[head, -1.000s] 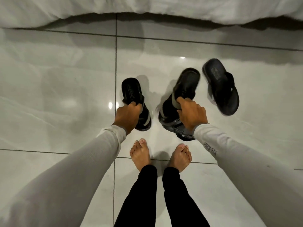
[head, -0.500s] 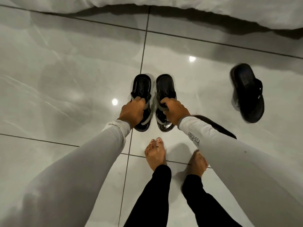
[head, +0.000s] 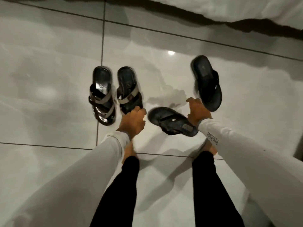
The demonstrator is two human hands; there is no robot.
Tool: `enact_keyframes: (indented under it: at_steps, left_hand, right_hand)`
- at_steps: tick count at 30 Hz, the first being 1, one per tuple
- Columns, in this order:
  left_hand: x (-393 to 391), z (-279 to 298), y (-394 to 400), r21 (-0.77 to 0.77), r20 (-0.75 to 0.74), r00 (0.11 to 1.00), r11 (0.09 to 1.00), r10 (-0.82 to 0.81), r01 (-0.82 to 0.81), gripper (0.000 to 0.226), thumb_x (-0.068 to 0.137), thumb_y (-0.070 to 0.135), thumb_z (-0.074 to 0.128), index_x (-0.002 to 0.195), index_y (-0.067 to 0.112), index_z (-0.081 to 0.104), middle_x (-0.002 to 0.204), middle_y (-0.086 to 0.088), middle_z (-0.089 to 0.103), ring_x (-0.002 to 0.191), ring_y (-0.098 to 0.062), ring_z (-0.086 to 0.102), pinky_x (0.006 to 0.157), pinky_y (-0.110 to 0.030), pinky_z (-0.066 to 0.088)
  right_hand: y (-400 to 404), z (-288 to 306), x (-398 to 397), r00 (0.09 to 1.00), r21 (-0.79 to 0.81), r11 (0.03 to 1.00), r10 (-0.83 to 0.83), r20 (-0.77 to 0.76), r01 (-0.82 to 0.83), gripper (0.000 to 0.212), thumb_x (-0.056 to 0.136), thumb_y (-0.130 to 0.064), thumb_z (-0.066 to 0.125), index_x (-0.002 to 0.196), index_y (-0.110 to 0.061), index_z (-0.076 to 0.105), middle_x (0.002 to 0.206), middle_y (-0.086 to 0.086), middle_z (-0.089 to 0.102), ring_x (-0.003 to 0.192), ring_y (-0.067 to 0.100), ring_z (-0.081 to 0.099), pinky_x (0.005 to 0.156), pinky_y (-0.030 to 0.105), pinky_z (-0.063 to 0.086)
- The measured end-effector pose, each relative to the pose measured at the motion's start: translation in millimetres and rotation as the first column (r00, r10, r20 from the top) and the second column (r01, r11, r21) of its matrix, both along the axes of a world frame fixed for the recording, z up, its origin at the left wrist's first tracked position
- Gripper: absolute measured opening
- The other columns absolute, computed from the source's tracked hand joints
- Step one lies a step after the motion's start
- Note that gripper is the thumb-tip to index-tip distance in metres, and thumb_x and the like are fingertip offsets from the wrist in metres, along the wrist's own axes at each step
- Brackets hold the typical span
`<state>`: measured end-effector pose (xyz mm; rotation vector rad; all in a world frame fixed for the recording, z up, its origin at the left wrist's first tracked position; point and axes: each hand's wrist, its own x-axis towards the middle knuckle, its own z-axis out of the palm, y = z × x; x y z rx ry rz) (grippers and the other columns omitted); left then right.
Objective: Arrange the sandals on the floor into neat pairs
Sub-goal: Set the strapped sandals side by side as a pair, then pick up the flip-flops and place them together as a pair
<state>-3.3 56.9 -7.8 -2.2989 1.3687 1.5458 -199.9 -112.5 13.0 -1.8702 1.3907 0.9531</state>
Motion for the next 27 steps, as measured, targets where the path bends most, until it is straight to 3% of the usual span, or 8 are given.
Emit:
enact_keyframes:
  at_steps: [4,7,12,17,19,22,24,27]
  left_hand:
    - [-81.1,-16.6,-34.8,0.03,-0.05,0.999,0.999,0.023,-0.021,0.045,0.088,0.024,0.06,0.129,0.01,0.05,0.132,-0.014,0.048,0.11,-0.043,0.058,0.089,-0.053,0.051]
    - [-129.1,-30.9,-54.3,0.098,-0.054,0.997,0.994,0.061,-0.056,0.05,0.086,0.022,0.065,0.131,0.01,0.047,0.131,-0.016,0.047,0.109,-0.044,0.058,0.088,-0.056,0.052]
    - [-160.0,-63.6,-75.6,0.162,0.277,0.935,0.97,-0.22,0.18,0.057,0.091,0.027,0.058,0.143,0.016,0.036,0.126,-0.015,0.057,0.1,-0.04,0.066,0.075,-0.044,0.05]
    - [-159.0,-72.4,-87.3,0.227,0.333,0.877,0.932,-0.347,0.283,0.045,0.093,0.021,0.055,0.134,0.009,0.043,0.112,-0.012,0.069,0.096,-0.035,0.07,0.072,-0.039,0.049]
    - [-161.9,-63.6,-89.8,0.195,0.336,0.907,0.961,-0.255,0.197,0.034,0.093,0.018,0.052,0.126,0.006,0.048,0.111,-0.014,0.069,0.097,-0.037,0.069,0.07,-0.038,0.047]
    - [-163.1,-44.7,-97.9,0.218,0.338,0.941,0.971,0.023,-0.102,0.03,0.095,0.024,0.048,0.117,0.003,0.052,0.114,-0.019,0.062,0.102,-0.041,0.062,0.074,-0.039,0.042]
    - [-161.9,-35.1,-103.1,0.234,0.307,0.904,0.898,0.296,-0.373,0.036,0.093,0.03,0.052,0.116,0.002,0.054,0.115,-0.02,0.06,0.105,-0.042,0.06,0.083,-0.043,0.047]
    - [-161.5,-35.1,-116.7,0.233,0.199,0.747,0.709,0.635,-0.665,0.038,0.083,0.037,0.06,0.105,0.005,0.059,0.103,-0.018,0.07,0.091,-0.038,0.069,0.084,-0.045,0.058]
  right_hand:
    - [-48.9,-18.4,-44.5,0.997,-0.089,0.993,0.073,-0.017,-0.075,0.069,0.085,0.0,0.066,0.146,-0.01,0.036,0.147,0.02,0.036,0.123,0.046,0.053,0.098,0.054,0.051]
    - [-79.2,-39.3,-60.8,0.98,-0.099,0.983,0.167,0.108,-0.157,0.065,0.085,0.006,0.059,0.144,-0.01,0.039,0.148,0.019,0.037,0.117,0.048,0.056,0.096,0.053,0.051]
    - [-103.5,-67.2,-82.4,0.904,-0.031,0.916,0.401,0.147,-0.401,0.073,0.085,0.001,0.056,0.149,-0.021,0.029,0.134,0.018,0.052,0.112,0.044,0.062,0.088,0.051,0.052]
    - [-107.5,-73.3,-110.3,0.882,-0.172,0.891,0.446,0.151,-0.421,0.057,0.089,0.003,0.053,0.142,-0.008,0.035,0.118,0.021,0.066,0.101,0.044,0.068,0.074,0.047,0.054]
    - [-110.8,-68.7,-125.4,0.892,-0.175,0.899,0.428,0.148,-0.402,0.046,0.089,0.005,0.053,0.134,-0.004,0.045,0.117,0.022,0.067,0.102,0.044,0.067,0.079,0.048,0.054]
    - [-111.8,-57.1,-150.1,0.929,-0.172,0.933,0.341,0.146,-0.315,0.032,0.09,0.004,0.056,0.121,-0.001,0.06,0.119,0.024,0.065,0.108,0.045,0.063,0.084,0.047,0.053]
    - [-109.5,-49.5,-163.2,0.959,-0.141,0.964,0.246,0.14,-0.226,0.026,0.092,-0.002,0.058,0.118,-0.001,0.061,0.118,0.026,0.064,0.108,0.047,0.061,0.084,0.048,0.053]
    - [-100.6,-39.5,-170.9,0.984,-0.082,0.991,0.114,0.14,-0.103,0.026,0.092,-0.009,0.064,0.118,-0.005,0.061,0.114,0.027,0.066,0.106,0.047,0.063,0.085,0.046,0.054]
